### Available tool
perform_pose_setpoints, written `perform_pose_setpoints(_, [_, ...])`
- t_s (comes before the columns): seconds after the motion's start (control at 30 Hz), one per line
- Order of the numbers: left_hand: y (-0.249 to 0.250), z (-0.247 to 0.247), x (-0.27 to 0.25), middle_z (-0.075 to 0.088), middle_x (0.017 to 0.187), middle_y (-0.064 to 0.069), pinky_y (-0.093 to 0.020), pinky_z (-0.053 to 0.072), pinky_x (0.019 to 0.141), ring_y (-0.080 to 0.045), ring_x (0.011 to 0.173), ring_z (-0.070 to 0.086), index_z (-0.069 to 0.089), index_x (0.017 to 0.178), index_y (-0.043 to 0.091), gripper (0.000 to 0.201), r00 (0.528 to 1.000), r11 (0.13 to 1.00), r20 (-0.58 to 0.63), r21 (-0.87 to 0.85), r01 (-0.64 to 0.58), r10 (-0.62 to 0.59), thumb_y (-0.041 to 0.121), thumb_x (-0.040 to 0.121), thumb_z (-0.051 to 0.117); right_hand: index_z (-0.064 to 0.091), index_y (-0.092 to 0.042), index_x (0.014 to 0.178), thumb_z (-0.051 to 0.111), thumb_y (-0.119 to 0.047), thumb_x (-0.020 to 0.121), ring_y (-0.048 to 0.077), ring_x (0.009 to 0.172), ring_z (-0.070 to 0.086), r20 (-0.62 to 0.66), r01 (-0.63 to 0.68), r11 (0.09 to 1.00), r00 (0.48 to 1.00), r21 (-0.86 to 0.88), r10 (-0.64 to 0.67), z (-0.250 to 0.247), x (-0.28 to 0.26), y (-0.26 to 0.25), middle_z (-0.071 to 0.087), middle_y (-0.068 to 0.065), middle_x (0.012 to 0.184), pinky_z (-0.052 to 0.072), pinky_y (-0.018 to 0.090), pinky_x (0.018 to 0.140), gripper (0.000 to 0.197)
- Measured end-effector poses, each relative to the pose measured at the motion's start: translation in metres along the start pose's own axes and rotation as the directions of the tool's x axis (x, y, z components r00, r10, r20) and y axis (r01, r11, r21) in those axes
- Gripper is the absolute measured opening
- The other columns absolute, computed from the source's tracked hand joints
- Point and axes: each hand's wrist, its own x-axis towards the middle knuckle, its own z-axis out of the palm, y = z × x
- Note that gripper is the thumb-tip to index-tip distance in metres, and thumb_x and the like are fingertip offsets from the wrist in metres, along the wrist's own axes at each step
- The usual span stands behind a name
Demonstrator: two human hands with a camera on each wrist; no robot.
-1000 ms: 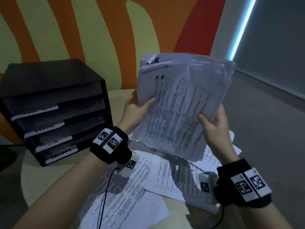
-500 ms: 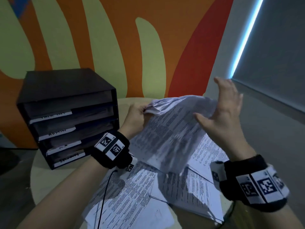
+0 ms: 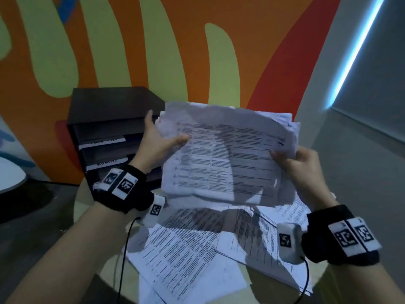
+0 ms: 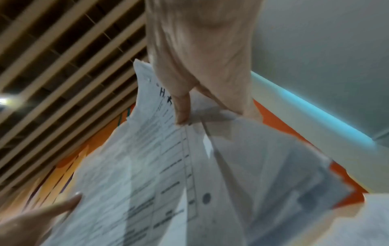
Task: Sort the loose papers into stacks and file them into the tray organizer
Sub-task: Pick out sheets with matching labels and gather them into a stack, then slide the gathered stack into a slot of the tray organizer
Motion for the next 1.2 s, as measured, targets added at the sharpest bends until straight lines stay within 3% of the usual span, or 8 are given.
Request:
perform_pose_setpoints(0.1, [-0.015, -0.017, -0.005, 0.066, 0.120, -0.013, -0.036, 0.056, 0.091, -0.033, 0.117, 0.062, 0.055, 0.128, -0.005, 0.050, 0.993, 0.978, 0.114, -0.202, 0.053, -0.031, 0.003, 0.081, 0.072, 0.070, -0.009, 0.086, 0.064, -0.002, 0.089, 0.011, 0.072, 0.071, 0.013, -0.055, 0.996, 0.998, 0.069, 0.054, 0.016, -0.004, 0.017, 0.076, -0.005, 0.080, 0.056, 0.025, 0.064, 0.010])
perform_pose_setpoints(0.27, [-0.029, -0.042, -0.006, 0.074, 0.106, -0.010, -0.039, 0.058, 0.086, -0.027, 0.099, 0.070, 0.068, 0.106, 0.002, 0.036, 0.997, 0.979, 0.068, -0.199, -0.031, 0.045, 0.008, 0.072, 0.077, 0.072, -0.007, 0.096, 0.069, -0.008, 0.084, 0.017, 0.085, 0.071, 0.066, -0.141, 0.981, 0.989, 0.132, 0.134, 0.040, -0.012, 0.043, 0.076, 0.002, 0.094, 0.057, 0.038, 0.081, 0.013])
perform_pose_setpoints(0.43, [-0.064, -0.052, -0.012, 0.074, 0.103, -0.008, -0.034, 0.058, 0.084, -0.021, 0.095, 0.070, 0.067, 0.110, 0.003, 0.054, 0.993, 0.990, 0.120, -0.137, 0.036, -0.019, 0.014, 0.061, 0.085, 0.067, -0.009, 0.117, 0.074, -0.001, 0.079, 0.018, 0.104, 0.067, 0.186, -0.171, 0.979, 0.971, 0.115, 0.148, 0.054, -0.021, 0.065, 0.072, 0.006, 0.113, 0.054, 0.036, 0.091, 0.040])
perform_pose_setpoints(0.6, [-0.086, -0.053, -0.020, 0.070, 0.111, -0.018, -0.042, 0.056, 0.090, -0.032, 0.103, 0.068, 0.066, 0.113, 0.006, 0.079, 0.971, 0.970, 0.204, -0.181, 0.160, -0.123, 0.032, 0.045, 0.096, 0.069, -0.024, 0.109, 0.071, 0.001, 0.082, 0.019, 0.104, 0.067, 0.200, -0.212, 0.976, 0.960, 0.055, 0.197, 0.062, -0.017, 0.074, 0.072, 0.003, 0.109, 0.051, 0.047, 0.097, 0.036])
perform_pose_setpoints(0.7, [-0.076, -0.055, -0.015, 0.071, 0.110, -0.014, -0.039, 0.057, 0.088, -0.029, 0.103, 0.068, 0.069, 0.108, 0.017, 0.069, 0.975, 0.968, 0.201, -0.212, 0.137, -0.094, 0.032, 0.046, 0.095, 0.069, -0.025, 0.107, 0.069, -0.002, 0.085, 0.025, 0.104, 0.066, 0.146, -0.171, 0.982, 0.977, 0.079, 0.158, 0.065, -0.010, 0.066, 0.072, 0.004, 0.109, 0.050, 0.051, 0.096, 0.032])
perform_pose_setpoints(0.87, [-0.066, -0.064, -0.011, 0.073, 0.107, -0.007, -0.032, 0.057, 0.085, -0.022, 0.102, 0.069, 0.066, 0.109, 0.013, 0.065, 0.971, 0.979, 0.226, -0.165, 0.118, -0.079, 0.024, 0.050, 0.092, 0.070, -0.018, 0.107, 0.075, 0.005, 0.076, 0.019, 0.096, 0.069, 0.161, -0.129, 0.984, 0.981, 0.122, 0.108, 0.060, -0.008, 0.060, 0.074, 0.002, 0.104, 0.054, 0.038, 0.084, 0.039])
perform_pose_setpoints(1.07, [-0.099, -0.072, -0.024, 0.071, 0.113, -0.011, -0.049, 0.050, 0.100, -0.025, 0.107, 0.067, 0.065, 0.115, 0.005, 0.052, 0.906, 0.951, 0.292, 0.045, 0.306, -0.306, 0.010, 0.067, 0.084, 0.064, -0.035, 0.108, 0.070, 0.009, 0.081, 0.009, 0.098, 0.068, 0.325, -0.196, 0.980, 0.925, -0.033, 0.196, 0.067, -0.026, 0.085, 0.073, -0.011, 0.105, 0.056, 0.032, 0.082, 0.052])
perform_pose_setpoints(1.2, [-0.099, -0.071, -0.021, 0.070, 0.115, -0.007, -0.042, 0.053, 0.095, -0.020, 0.108, 0.067, 0.067, 0.114, 0.010, 0.038, 0.932, 0.955, 0.239, 0.187, 0.232, -0.273, 0.009, 0.078, 0.078, 0.071, -0.014, 0.094, 0.068, 0.000, 0.085, 0.022, 0.084, 0.071, 0.244, -0.230, 0.966, 0.936, -0.115, 0.252, 0.075, -0.016, 0.083, 0.075, 0.000, 0.089, 0.058, 0.043, 0.079, 0.017])
